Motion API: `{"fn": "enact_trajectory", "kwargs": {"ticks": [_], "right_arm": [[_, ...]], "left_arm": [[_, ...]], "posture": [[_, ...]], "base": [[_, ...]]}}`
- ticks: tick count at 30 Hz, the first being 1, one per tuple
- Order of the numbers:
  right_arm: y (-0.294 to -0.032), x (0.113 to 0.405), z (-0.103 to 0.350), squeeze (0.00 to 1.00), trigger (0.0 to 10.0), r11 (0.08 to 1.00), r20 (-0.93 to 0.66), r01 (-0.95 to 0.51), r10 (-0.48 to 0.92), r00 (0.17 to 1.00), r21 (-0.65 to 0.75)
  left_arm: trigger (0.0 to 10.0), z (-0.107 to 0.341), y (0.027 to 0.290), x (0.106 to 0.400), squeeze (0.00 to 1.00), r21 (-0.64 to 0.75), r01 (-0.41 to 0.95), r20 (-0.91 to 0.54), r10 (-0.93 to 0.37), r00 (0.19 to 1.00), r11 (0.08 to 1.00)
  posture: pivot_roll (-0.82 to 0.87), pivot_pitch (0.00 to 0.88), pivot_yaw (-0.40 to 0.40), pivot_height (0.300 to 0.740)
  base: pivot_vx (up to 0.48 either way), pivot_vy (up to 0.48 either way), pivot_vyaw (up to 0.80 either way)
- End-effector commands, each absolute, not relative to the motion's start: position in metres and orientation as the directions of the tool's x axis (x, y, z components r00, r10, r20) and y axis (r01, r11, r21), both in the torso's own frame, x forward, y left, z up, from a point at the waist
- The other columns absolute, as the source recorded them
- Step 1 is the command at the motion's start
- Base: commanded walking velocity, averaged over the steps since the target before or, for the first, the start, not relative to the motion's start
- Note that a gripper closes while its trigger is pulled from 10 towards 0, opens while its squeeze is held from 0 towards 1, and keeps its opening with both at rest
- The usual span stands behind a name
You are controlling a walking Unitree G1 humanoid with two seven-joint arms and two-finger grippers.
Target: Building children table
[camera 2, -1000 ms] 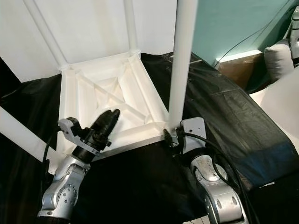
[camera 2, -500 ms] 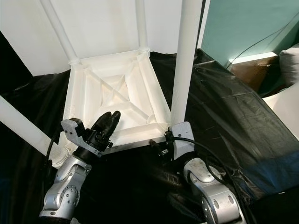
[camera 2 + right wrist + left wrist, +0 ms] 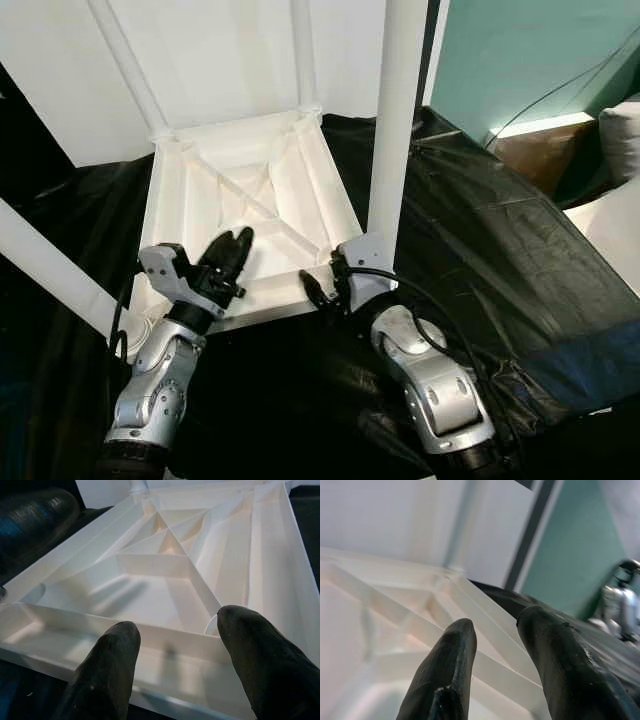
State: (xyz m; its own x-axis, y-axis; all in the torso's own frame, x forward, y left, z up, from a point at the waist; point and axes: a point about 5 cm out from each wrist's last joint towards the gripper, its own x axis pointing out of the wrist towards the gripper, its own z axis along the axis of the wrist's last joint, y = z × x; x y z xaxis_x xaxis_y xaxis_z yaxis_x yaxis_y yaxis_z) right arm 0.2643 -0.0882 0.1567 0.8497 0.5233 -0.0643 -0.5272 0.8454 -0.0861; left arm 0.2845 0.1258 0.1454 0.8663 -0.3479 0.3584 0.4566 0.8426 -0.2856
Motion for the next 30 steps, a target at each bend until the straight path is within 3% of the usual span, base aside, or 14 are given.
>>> {"fn": "enact_trajectory", "kwargs": {"ticks": [1,7,9,11,16,21,30], "right_arm": [[-0.086,0.265,0.154,0.0,10.0,0.841,-0.064,-0.537,0.533,0.844,-0.072],[-0.088,0.277,0.149,0.0,10.0,0.905,0.043,-0.421,0.424,0.905,-0.061],[-0.099,0.284,0.145,0.0,10.0,0.962,0.114,-0.269,0.273,0.955,-0.047],[-0.103,0.286,0.139,0.0,10.0,0.978,0.133,-0.204,0.207,0.969,-0.039],[-0.1,0.284,0.138,0.0,10.0,0.979,0.148,-0.198,0.202,0.968,-0.042],[-0.104,0.284,0.141,0.0,10.0,0.982,0.196,-0.183,0.19,0.962,-0.051],[-0.103,0.284,0.136,0.0,10.0,0.981,0.204,-0.185,0.193,0.96,-0.058]], "left_arm": [[10.0,0.142,0.129,0.285,0.0,-0.277,0.424,0.345,-0.323,0.882,0.862],[10.0,0.134,0.134,0.289,0.0,-0.264,0.303,0.295,-0.222,0.929,0.916],[10.0,0.13,0.138,0.292,0.0,-0.245,0.216,0.268,-0.148,0.952,0.945],[10.0,0.128,0.141,0.292,0.0,-0.21,0.178,0.266,-0.12,0.957,0.961],[10.0,0.128,0.144,0.287,0.0,-0.151,0.174,0.279,-0.127,0.952,0.973],[10.0,0.13,0.16,0.263,0.0,-0.133,0.181,0.322,-0.131,0.938,0.974],[10.0,0.129,0.157,0.245,0.0,-0.065,0.229,0.343,-0.193,0.919,0.971]], "posture": [[-0.07,0.006,0.044,0.74],[-0.05,0.008,0.039,0.74],[-0.04,0.009,0.038,0.74],[-0.03,0.01,0.04,0.74],[-0.02,0.009,0.04,0.74],[0.01,0.007,0.024,0.74],[0.04,0.012,-0.01,0.74]], "base": [[0.0,0.0,0.0],[0.0,0.0,0.0],[0.0,0.0,0.0],[0.0,0.0,0.0],[0.0,0.0,0.0],[0.0,0.0,0.0],[0.0,0.0,0.0]]}}
